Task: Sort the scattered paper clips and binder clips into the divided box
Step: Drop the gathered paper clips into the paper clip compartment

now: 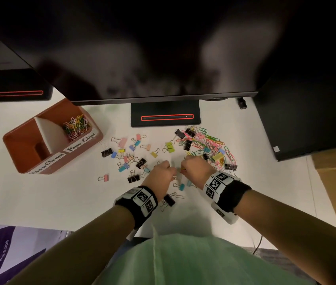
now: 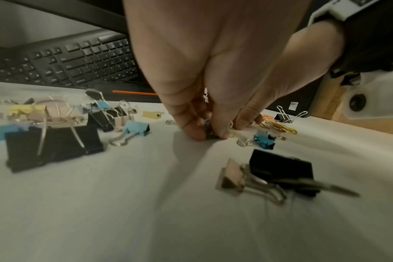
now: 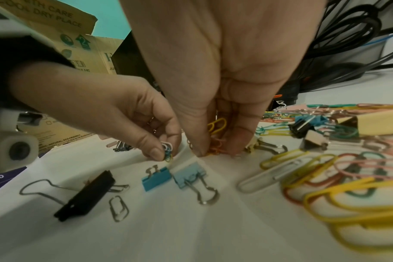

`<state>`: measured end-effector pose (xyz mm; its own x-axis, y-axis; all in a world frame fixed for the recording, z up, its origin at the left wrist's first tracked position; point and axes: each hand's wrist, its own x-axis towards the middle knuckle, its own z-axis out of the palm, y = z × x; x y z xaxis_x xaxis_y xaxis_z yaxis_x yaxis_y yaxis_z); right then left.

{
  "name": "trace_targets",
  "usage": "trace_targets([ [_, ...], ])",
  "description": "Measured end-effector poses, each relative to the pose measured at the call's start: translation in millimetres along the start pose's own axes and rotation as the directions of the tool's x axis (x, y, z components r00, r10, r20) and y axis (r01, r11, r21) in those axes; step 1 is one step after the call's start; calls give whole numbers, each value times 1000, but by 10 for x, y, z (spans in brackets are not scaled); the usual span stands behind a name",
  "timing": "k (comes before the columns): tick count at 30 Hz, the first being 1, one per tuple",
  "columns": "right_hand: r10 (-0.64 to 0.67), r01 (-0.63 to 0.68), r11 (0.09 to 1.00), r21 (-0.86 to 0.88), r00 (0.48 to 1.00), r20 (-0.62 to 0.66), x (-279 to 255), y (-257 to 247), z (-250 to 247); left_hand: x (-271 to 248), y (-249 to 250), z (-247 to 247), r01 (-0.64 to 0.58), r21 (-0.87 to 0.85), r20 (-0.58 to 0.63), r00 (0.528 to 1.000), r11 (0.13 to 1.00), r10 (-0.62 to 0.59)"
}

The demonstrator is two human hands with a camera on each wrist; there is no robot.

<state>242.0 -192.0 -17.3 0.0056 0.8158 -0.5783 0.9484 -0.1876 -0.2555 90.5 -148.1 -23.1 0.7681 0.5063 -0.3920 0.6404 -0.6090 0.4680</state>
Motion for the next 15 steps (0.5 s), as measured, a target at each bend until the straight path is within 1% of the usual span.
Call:
trace_targets([
  [3, -18, 18, 1000, -25, 1000, 0, 0, 5, 6, 38, 8, -2, -11, 54, -1, 1000, 998, 11],
  [6, -27, 27, 999, -34, 1000, 8, -12, 6, -7, 46, -32, 28, -4, 112, 46, 999, 994, -1],
  [8, -43, 44, 998, -39, 999, 16, -27, 18, -29, -1, -60, -7, -2, 79, 42, 999, 997, -1],
  [10, -49, 49, 998, -38, 999, 16, -44, 18, -90, -94, -72, -129, -9, -32, -26, 1000, 999, 9],
  [12, -57, 57, 998, -13, 998, 4, -52, -29, -207, -236, -107, -328, -21, -153, -137, 991, 988, 0],
  [15, -99, 103, 993, 58, 993, -68, -14, -250, -495, -485, -320, -735, -11, -226, -308, 949, 974, -61],
])
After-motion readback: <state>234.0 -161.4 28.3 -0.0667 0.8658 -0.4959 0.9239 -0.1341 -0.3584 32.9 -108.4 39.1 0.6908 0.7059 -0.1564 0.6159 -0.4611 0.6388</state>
